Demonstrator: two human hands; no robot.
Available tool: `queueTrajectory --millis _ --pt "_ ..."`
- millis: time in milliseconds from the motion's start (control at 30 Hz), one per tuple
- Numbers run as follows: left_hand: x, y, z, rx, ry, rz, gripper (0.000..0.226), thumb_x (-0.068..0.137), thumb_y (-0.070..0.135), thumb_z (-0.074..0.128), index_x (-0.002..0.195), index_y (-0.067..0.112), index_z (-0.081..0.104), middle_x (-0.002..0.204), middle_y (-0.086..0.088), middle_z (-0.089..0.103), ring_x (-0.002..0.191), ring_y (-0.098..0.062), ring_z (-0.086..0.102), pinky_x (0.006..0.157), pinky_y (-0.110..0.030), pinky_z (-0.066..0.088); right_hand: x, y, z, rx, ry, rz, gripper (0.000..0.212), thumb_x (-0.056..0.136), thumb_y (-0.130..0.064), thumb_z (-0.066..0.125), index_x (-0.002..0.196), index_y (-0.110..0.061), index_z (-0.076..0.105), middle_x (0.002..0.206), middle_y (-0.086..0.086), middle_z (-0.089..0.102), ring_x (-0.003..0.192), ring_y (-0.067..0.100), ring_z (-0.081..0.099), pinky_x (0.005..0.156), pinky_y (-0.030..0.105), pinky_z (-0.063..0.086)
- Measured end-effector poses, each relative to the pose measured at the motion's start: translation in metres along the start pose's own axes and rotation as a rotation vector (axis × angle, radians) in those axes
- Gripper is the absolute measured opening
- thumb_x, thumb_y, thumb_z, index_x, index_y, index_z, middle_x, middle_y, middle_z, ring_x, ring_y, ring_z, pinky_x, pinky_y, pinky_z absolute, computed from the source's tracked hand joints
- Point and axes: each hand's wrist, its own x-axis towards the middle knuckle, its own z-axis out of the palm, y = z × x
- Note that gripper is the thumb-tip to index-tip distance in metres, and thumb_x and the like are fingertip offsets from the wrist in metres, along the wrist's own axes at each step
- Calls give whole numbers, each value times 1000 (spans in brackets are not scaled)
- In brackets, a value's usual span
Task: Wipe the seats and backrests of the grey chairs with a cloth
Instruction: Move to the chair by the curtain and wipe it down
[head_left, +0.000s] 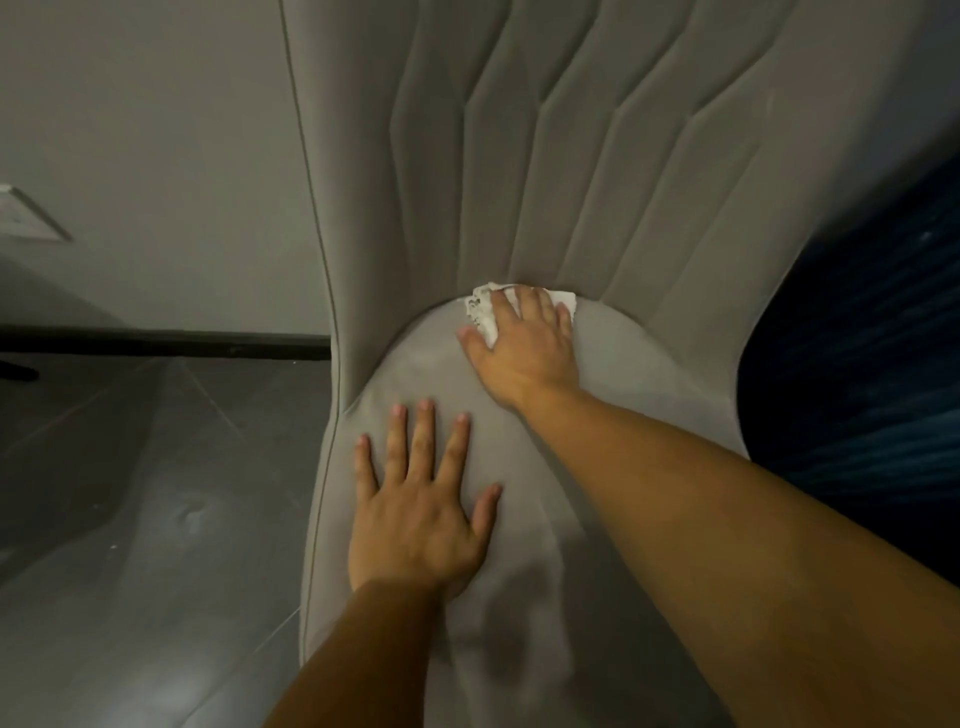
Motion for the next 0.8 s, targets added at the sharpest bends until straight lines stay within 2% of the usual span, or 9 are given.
queueTrajectory --millis 100,200,433,567,800 --pt "0 -1 4 1 14 3 72 93 68 25 153 29 16 160 -6 11 147 -29 2 114 -58 9 1 -6 6 -26 40 -124 67 88 -65 39 147 -32 43 150 -4 41 143 23 29 120 48 14" --pt "0 -2 5 12 6 -1 71 94 66 24 153 28 16 160 -7 12 147 -28 2 114 -58 9 7 -11 4 0 -23 -331 61 92 -62 42 145 -33 45 149 -7 44 139 23 33 119 48 17" --pt "0 -2 2 33 -20 -10 71 93 67 24 153 29 16 160 -6 13 147 -27 3 115 -58 8 13 -8 -4 -33 -164 -604 62 97 -58 39 154 -33 32 158 -8 33 146 24 21 121 48 9" --pt "1 -4 3 57 -26 -12 70 93 66 24 153 30 15 160 -5 12 147 -26 3 115 -57 7 14 -7 -2 -142 -120 -588 62 96 -64 31 152 -37 32 158 -12 33 146 21 25 121 48 14" --pt "0 -5 3 56 -25 -2 68 94 63 22 153 31 14 160 -5 12 147 -26 3 115 -57 7 10 50 -11 -156 -94 -255 67 95 -68 26 152 -33 30 160 -15 28 148 18 21 120 56 7"
